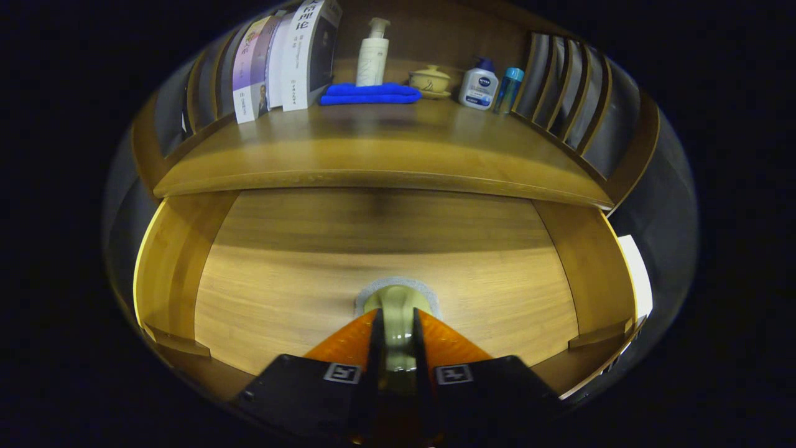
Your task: Pull open the drawer, take out the items inside it, and place them on the countertop above the cabinet.
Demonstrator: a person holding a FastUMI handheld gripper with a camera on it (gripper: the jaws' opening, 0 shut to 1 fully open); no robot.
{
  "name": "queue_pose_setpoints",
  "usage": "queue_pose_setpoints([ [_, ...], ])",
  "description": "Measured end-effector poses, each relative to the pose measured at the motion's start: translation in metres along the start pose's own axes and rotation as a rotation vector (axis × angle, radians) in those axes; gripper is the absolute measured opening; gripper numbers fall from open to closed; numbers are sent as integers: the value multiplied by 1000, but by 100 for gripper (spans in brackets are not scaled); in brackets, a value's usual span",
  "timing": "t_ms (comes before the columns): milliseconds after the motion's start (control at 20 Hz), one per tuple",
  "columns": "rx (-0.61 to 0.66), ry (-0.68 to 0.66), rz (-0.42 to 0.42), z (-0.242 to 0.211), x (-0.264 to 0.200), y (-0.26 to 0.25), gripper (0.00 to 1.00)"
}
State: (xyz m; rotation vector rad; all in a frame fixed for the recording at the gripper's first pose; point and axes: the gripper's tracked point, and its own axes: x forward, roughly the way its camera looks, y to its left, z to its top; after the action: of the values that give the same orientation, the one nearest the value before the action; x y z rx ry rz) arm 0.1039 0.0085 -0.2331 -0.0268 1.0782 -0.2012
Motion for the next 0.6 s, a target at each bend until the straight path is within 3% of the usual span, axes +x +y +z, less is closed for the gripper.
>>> queue_pose_setpoints([
  [50,12,-1,-7,-2,-1,-1,25],
  [250,-4,-96,-1,10,-7,-1,16],
  [600,3,-242,-25,31,-37,-18,16],
])
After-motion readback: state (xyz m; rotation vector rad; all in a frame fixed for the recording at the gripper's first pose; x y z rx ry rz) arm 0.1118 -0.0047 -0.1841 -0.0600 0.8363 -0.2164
